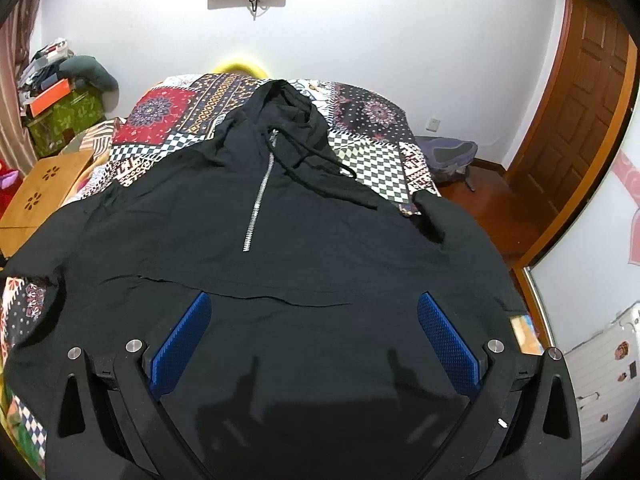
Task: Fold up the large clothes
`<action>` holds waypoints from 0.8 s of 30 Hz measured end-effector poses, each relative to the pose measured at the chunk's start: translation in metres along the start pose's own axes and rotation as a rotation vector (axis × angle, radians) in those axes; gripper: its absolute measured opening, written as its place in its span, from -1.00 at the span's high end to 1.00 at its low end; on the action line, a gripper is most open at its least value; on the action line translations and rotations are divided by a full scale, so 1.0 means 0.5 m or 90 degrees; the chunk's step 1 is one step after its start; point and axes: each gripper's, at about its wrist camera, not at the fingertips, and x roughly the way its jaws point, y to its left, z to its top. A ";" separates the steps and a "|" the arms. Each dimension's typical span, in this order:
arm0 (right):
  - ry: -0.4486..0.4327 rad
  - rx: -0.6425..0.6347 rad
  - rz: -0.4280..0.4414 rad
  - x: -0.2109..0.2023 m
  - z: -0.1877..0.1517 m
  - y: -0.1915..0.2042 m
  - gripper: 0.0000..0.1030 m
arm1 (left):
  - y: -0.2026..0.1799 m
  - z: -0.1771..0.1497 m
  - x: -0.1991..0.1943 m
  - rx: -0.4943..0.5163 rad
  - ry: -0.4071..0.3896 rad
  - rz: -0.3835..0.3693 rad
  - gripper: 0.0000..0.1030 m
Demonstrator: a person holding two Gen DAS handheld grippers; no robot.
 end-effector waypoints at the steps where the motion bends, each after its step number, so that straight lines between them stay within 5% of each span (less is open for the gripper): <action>1: 0.000 0.002 -0.001 -0.001 0.001 -0.005 -0.99 | -0.012 0.003 -0.004 0.018 -0.005 0.013 0.68; 3: -0.001 0.007 -0.001 -0.002 0.003 -0.012 -0.99 | -0.044 0.009 -0.020 0.066 -0.018 0.027 0.86; 10: -0.013 0.009 0.004 -0.014 -0.003 -0.025 -0.99 | -0.184 0.032 -0.137 0.190 -0.110 0.010 0.93; 17: -0.013 0.028 0.025 -0.008 -0.017 -0.050 -0.99 | -0.393 0.013 -0.277 0.289 -0.177 -0.097 0.95; 24: -0.021 0.019 -0.010 -0.010 -0.038 -0.082 -0.99 | -0.634 -0.104 -0.361 0.428 -0.215 -0.200 0.96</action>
